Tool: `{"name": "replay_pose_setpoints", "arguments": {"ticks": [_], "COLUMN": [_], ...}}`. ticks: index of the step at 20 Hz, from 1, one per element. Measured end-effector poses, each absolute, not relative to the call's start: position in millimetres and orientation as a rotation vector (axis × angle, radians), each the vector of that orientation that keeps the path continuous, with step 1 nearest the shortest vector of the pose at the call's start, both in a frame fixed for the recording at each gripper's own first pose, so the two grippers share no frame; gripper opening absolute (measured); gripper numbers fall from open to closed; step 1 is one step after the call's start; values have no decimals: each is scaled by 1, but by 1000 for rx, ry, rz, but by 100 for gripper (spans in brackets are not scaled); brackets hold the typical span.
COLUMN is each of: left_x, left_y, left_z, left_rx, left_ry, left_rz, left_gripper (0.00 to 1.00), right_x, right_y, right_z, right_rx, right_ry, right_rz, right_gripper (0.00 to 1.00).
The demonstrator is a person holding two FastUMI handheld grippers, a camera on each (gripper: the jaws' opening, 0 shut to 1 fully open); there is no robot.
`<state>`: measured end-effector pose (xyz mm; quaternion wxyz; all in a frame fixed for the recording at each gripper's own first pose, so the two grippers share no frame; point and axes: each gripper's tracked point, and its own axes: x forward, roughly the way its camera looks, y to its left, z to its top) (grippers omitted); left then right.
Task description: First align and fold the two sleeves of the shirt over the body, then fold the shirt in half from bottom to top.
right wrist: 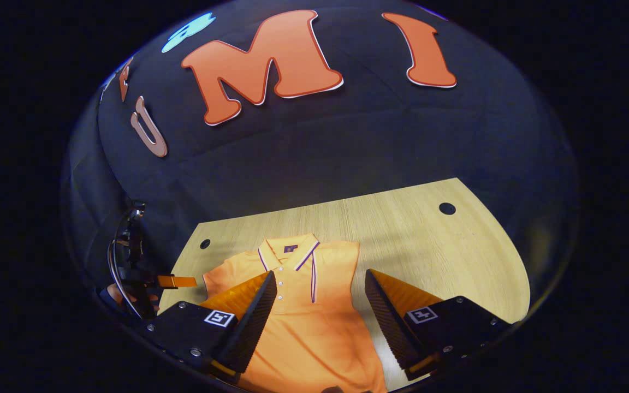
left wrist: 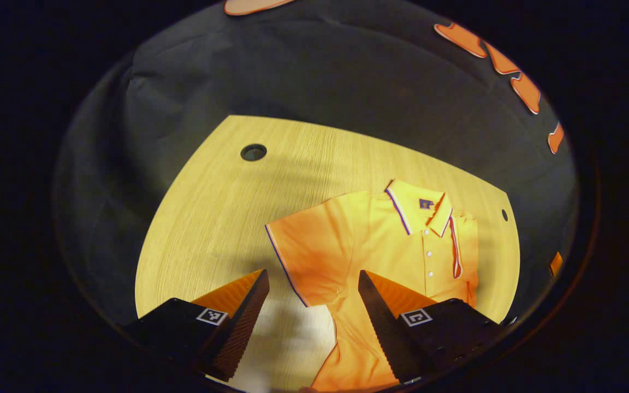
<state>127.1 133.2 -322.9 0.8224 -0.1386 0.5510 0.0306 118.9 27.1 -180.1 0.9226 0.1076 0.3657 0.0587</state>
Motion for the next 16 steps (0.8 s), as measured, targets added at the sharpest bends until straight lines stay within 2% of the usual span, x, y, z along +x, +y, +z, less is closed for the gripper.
{"name": "replay_pose_setpoints", "arguments": {"ticks": [9,16], "left_x": [140,152], "left_y": [138,152], "left_z": [-401,-418], "left_rx": [-320,-309], "left_ry": [1441,1502], "left_rz": [106,149], "left_gripper": [99,96], "right_x": [79,54], "right_y": [10,-2], "right_z": [-157,-157], "right_rx": [182,204], "right_ry": [656,651], "right_rz": [58,23], "right_gripper": [98,98]}}
